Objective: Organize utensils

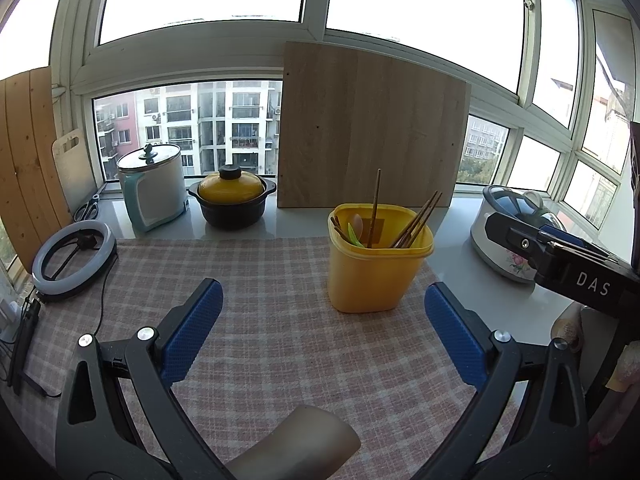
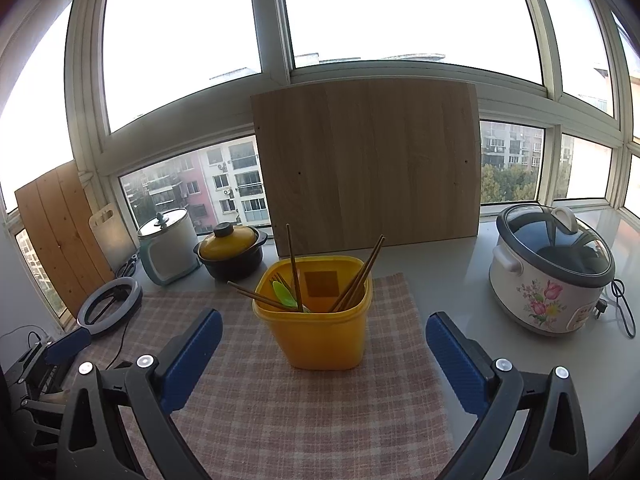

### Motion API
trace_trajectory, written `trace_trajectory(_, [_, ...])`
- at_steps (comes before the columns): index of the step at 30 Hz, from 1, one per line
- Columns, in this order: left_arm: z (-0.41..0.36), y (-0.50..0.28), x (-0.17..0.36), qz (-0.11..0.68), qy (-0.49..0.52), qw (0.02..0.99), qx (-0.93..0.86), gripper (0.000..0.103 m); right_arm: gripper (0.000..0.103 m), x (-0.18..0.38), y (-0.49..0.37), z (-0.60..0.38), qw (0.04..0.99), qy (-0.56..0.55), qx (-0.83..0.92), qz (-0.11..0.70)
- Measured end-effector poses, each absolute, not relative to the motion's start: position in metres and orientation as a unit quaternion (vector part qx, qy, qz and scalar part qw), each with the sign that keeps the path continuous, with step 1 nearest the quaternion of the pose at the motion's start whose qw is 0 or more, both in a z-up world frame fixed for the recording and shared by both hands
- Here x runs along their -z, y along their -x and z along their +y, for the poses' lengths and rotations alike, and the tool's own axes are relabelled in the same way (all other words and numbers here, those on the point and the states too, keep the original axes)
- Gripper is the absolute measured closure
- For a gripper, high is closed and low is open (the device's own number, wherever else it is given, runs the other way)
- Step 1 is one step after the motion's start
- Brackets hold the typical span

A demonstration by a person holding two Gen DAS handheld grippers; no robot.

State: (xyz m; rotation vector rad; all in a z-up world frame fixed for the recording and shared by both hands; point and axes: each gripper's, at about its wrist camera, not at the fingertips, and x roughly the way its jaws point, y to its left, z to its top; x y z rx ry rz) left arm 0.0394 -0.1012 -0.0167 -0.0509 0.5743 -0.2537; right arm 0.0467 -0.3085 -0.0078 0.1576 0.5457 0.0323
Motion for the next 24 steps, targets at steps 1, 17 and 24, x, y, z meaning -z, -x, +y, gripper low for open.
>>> trace_trajectory(1, [-0.1016,-0.0395,0.0170,0.282,0.025,0.951,0.125,0.001,0.000,0.0081,-0.0467,-0.3087,0.960,-0.078,-0.016,0.270])
trace_trajectory(17, [-0.1026,-0.0382,0.0184,0.291,0.013,0.948,0.125,0.001,0.000,0.0093,-0.0447,-0.3115,0.959,-0.086,-0.006,0.269])
trace_trajectory(24, [-0.1011,-0.0400,0.0194,0.291,0.014,0.950,0.116,0.001,0.000,0.0101,-0.0452,-0.3100,0.958,-0.087,-0.005,0.272])
